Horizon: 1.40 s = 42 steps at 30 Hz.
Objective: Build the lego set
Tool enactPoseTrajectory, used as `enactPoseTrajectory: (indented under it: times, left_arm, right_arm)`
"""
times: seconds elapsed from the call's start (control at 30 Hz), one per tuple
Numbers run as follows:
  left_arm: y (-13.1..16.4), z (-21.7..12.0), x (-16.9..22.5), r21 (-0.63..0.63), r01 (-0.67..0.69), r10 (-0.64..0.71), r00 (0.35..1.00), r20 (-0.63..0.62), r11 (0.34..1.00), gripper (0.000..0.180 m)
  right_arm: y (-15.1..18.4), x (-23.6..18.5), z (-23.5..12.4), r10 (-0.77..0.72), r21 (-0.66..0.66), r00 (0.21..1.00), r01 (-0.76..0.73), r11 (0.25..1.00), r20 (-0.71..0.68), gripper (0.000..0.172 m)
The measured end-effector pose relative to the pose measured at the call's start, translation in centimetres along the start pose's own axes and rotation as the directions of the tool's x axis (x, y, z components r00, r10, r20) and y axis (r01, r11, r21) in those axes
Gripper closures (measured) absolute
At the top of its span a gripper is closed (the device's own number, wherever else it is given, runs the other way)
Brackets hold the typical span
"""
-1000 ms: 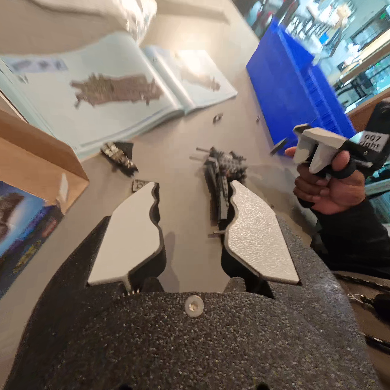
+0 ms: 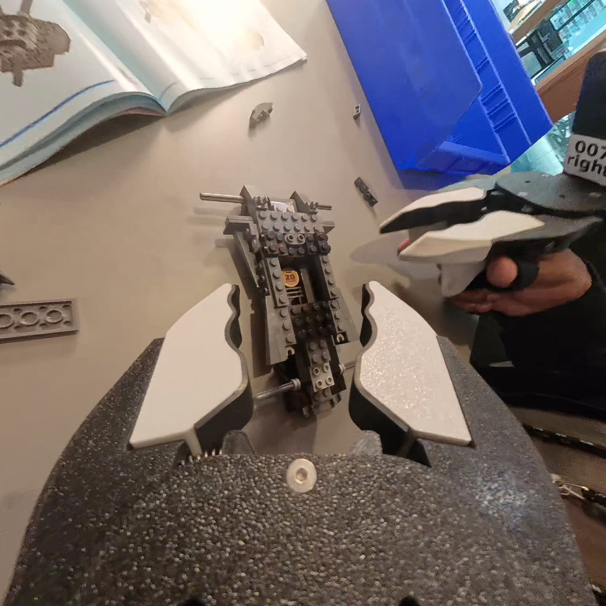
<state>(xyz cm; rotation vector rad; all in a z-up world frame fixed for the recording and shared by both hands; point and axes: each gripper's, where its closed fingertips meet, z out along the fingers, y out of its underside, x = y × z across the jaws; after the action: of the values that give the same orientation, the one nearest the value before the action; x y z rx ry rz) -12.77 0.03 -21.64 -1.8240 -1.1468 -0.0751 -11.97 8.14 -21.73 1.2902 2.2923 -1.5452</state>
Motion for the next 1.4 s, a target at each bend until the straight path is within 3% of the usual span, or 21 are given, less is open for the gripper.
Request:
enactPoseTrajectory:
  times: [0.17, 0.3, 0.43, 0.63, 0.97, 1.03, 1.1, 1.17, 1.4]
  left_arm:
    - [0.2, 1.4, -0.1, -0.056, 0.090, -0.092, 0.995, -0.048, 0.994, 0.104]
    - [0.3, 1.9, 1.0, -0.089, 0.145, -0.159, 0.973, -0.167, 0.985, 0.097]
    - [0.6, 1.1, 0.9, -0.115, 0.019, -0.039, 0.985, -0.170, 0.993, 0.098]
    - [0.0, -1.2, -0.5, -0.086, -0.109, 0.104, 0.993, -0.063, 0.990, 0.099]
    - [2.9, 2.3, -0.2, -0.286, -0.183, 0.245, 0.949, 0.198, 0.941, 0.087]
    - [3.0, 2.7, -0.6, -0.295, -0.193, 0.266, 0.936, 0.231, 0.936, 0.090]
    - [2.8, 2.6, -1.0, -0.290, -0.202, 0.281, 0.924, 0.260, 0.936, 0.106]
    - [2.8, 2.5, -1.1, -0.284, -0.213, 0.288, 0.923, 0.254, 0.935, 0.114]
    - [3.3, 2.4, -0.3, -0.279, -0.316, 0.366, 0.919, 0.148, 0.907, 0.116]
  right_arm:
    - [0.8, -1.9, 3.6, 0.070, -0.073, 0.998, -0.069, 0.995, 0.000, 0.134]
    - [1.2, -4.2, 5.0, 0.039, -0.118, 0.998, -0.032, 0.992, 0.054, 0.129]
    - [1.6, -6.4, 4.8, 0.026, -0.145, 0.984, 0.000, 0.989, 0.177, 0.135]
    - [-0.3, -3.9, 2.0, -0.085, -0.048, 0.989, 0.091, 0.995, 0.119, 0.135]
    - [-1.6, 2.0, -1.8, -0.111, 0.017, 0.986, 0.114, 0.993, -0.123, 0.134]
    - [-1.4, 2.9, -2.3, -0.107, 0.011, 0.980, 0.110, 0.994, -0.166, 0.134]
    - [-1.0, 3.9, -2.8, -0.104, 0.001, 0.970, 0.107, 0.994, -0.218, 0.134]
    - [-0.8, 4.6, -3.4, -0.102, 0.001, 0.964, 0.105, 0.994, -0.247, 0.134]
    - [-1.1, 4.8, -4.3, -0.098, 0.026, 0.969, 0.107, 0.994, -0.225, 0.134]
